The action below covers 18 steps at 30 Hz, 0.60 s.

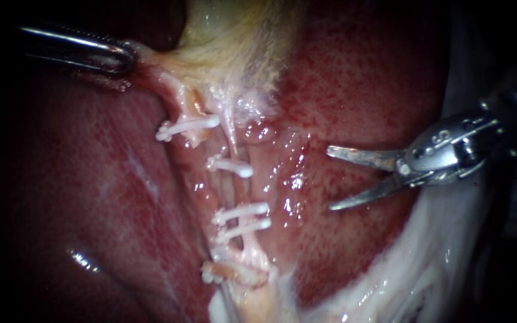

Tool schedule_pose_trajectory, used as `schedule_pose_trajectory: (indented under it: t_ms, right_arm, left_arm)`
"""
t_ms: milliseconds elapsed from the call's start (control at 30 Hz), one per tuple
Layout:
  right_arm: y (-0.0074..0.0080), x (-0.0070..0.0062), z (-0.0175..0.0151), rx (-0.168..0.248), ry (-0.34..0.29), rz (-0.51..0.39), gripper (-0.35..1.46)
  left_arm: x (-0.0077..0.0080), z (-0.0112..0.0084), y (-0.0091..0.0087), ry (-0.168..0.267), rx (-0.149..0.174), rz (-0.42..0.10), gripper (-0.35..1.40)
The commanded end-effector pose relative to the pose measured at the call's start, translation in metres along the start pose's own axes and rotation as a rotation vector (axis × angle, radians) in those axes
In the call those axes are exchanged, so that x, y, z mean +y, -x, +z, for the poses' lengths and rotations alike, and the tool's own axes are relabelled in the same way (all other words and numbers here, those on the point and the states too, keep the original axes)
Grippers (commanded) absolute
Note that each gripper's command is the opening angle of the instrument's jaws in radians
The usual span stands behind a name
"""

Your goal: Go to the cutting position right tube

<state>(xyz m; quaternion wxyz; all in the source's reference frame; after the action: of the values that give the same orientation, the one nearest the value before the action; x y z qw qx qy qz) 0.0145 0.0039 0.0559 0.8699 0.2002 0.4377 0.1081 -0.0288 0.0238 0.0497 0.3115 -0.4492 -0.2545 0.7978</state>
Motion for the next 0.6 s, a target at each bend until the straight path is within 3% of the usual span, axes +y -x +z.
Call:
schedule_pose_trajectory:
  t_ms: [33,200,367,600]
  right_arm:
    - [0.0,-0.0002,0.0008,0.002,-0.02,0.023,1.44]
    - [0.0002,-0.0003,0.0042,0.011,-0.086,0.099,1.42]
    - [0.0014,-0.0001,0.0071,0.006,-0.152,0.191,1.42]
    - [0.0027,0.0012,0.0101,-0.011,-0.226,0.27,1.39]
  left_arm:
    - [0.0,0.0,0.0,-0.001,0.0,0.006,-0.35]
    - [0.0,0.0,0.0,0.0,0.0,0.006,-0.35]
    - [0.0001,-0.0001,0.0,-0.001,0.0,0.006,-0.35]
    - [0.0002,-0.0001,0.0,-0.001,0.0,0.006,-0.35]
